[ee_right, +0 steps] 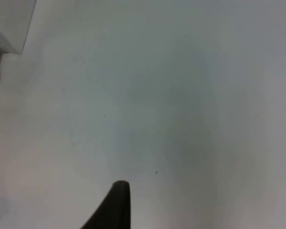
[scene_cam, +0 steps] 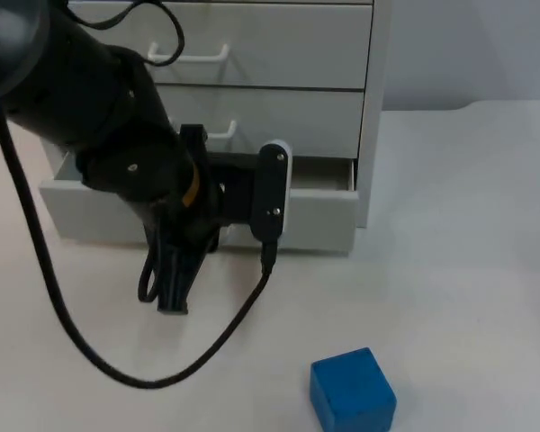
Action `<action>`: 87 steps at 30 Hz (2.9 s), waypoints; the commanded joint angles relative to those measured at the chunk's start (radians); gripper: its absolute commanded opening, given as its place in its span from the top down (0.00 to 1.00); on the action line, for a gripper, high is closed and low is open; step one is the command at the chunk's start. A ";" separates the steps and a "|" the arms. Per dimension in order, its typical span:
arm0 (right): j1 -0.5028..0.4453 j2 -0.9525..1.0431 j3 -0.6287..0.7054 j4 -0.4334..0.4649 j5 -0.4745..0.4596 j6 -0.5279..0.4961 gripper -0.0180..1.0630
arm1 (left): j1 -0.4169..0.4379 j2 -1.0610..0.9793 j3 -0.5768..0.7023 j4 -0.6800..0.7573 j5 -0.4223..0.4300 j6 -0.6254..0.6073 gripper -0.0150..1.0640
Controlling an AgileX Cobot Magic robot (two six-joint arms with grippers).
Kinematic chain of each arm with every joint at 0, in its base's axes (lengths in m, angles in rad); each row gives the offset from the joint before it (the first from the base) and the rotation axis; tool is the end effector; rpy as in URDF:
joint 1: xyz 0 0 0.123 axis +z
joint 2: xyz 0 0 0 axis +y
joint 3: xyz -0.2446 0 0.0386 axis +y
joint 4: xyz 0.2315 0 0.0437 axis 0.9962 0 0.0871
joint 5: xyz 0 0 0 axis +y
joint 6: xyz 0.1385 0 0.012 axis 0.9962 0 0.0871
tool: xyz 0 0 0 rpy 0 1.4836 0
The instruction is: Open the drawer with the left hand, place the block into the drawer with the right hand, then close the drawer with the left hand.
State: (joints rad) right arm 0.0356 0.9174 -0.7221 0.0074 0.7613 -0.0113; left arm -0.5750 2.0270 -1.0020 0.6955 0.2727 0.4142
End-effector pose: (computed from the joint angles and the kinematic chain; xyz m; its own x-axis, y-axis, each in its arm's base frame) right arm 0.2070 0.0081 0.2324 -0.7632 -0.0331 -0.6453 -0.0434 0.9991 0.0001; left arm 0.3117 -0.1733 0.0254 0.0694 0.9964 -0.0490 0.8992 -0.0412 0.4356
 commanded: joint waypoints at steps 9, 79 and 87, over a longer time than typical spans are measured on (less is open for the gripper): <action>-0.009 -0.003 -0.002 0.005 0.004 -0.001 0.01 | -0.118 0.009 0.170 -0.133 0.136 -0.063 0.99; -0.009 -0.003 -0.002 0.024 0.003 -0.001 0.01 | -0.172 -0.321 0.224 -0.156 0.205 -0.067 0.39; -0.009 -0.003 -0.002 0.024 0.005 -0.001 0.01 | -0.172 -0.540 0.224 -0.172 0.219 -0.162 0.39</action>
State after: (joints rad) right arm 0.0356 0.9174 -0.7221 0.0299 0.7672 -0.0088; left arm -0.7435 1.5134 -0.7761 0.5313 0.4863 0.2768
